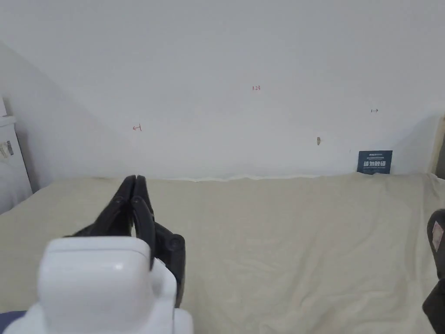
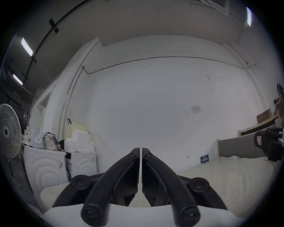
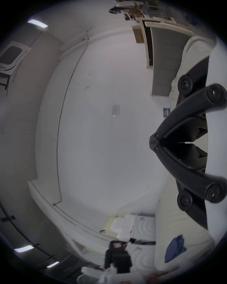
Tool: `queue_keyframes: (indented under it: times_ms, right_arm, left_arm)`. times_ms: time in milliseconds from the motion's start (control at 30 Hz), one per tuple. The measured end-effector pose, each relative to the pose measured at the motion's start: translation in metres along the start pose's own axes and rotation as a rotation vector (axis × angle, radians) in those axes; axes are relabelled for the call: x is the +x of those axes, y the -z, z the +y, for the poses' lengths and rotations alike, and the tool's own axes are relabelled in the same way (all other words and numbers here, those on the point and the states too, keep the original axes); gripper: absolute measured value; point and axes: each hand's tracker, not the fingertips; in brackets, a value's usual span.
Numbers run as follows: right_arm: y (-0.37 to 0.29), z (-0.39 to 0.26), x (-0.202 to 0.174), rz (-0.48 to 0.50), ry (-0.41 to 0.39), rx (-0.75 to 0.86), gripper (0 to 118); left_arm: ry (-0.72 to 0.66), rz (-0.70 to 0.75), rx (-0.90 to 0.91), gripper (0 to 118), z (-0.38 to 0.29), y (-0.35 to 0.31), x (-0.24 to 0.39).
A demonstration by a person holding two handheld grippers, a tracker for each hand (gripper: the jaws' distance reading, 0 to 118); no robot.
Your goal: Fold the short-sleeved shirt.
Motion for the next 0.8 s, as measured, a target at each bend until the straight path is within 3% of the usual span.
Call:
queue_keyframes:
  times_ms: [100,200,367,800]
  right_arm:
    - [0.002,-0.03,-0.003,0.005,-0.032,-0.147,1]
    - [-0.002,-0.046,0.001,0.0,0.042,-0.248,1]
    - [-0.006,-0.05,0.009,-0.032,0.068,-0.265,1]
    - [-0.007,-0.048,0.003,-0.016,0.036,-0.278,1]
  left_arm:
    - [0.049,-0.011,-0.07,3,-0.018,-0.008,0.011]
    - [0.074,-0.036,-0.159,3,-0.033,-0.012,0.019]
    - [0.056,-0.057,-0.21,4,-0.042,-0.017,0.021]
    - [-0.002,-0.062,-0.224,3,-0.042,-0.015,0.013]
